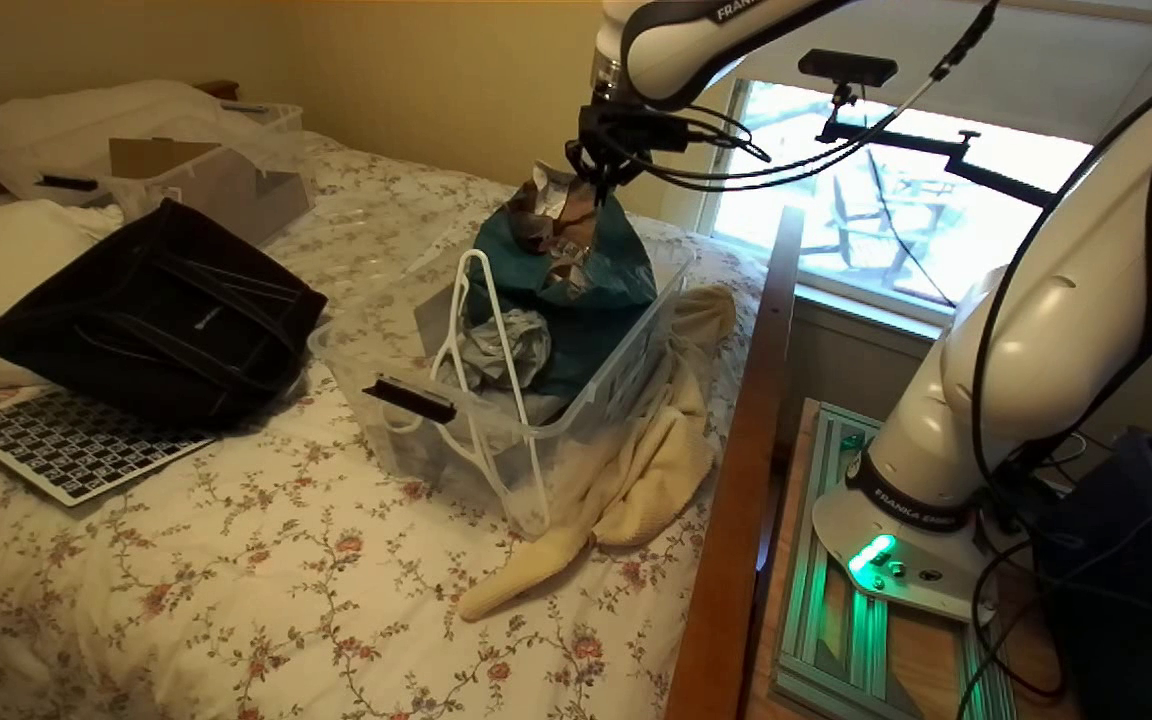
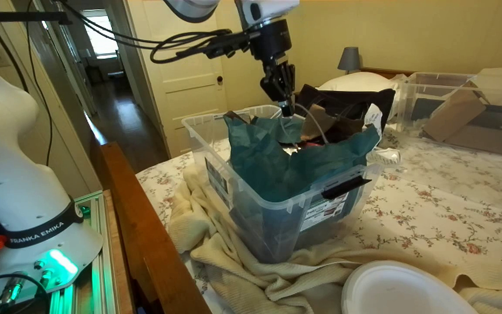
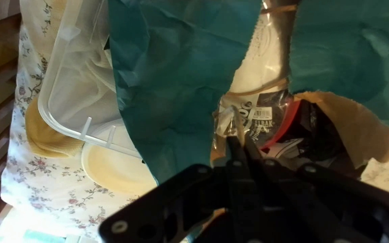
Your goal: Remove the bag from the storage container
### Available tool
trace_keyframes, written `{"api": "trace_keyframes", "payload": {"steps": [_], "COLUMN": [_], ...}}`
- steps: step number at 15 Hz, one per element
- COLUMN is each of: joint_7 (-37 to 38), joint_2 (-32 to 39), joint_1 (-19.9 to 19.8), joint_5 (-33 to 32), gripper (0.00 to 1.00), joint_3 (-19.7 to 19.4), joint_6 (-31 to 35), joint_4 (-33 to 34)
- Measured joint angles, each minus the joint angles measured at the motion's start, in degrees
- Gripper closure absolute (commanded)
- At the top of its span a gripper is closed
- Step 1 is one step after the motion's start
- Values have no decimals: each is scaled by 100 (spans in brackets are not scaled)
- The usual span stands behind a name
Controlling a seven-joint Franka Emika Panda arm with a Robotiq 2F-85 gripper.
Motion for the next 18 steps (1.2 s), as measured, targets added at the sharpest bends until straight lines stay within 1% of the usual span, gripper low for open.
{"api": "trace_keyframes", "payload": {"steps": [1,2,3,9,12,14,18], "joint_7": [-8,-19,-31,-149,-164,-168,-188], "joint_2": [-61,-102,-114,-53,34,128,390], "joint_1": [0,0,0,-5,-5,-1,39], "joint_5": [0,0,0,-56,-275,-475,-864], "gripper": [70,70,65,24,3,0,0], "joint_3": [-6,-15,-23,-55,-54,-51,-42], "joint_6": [0,0,0,-60,-381,-687,-1230], "joint_4": [0,0,0,30,192,345,653]}}
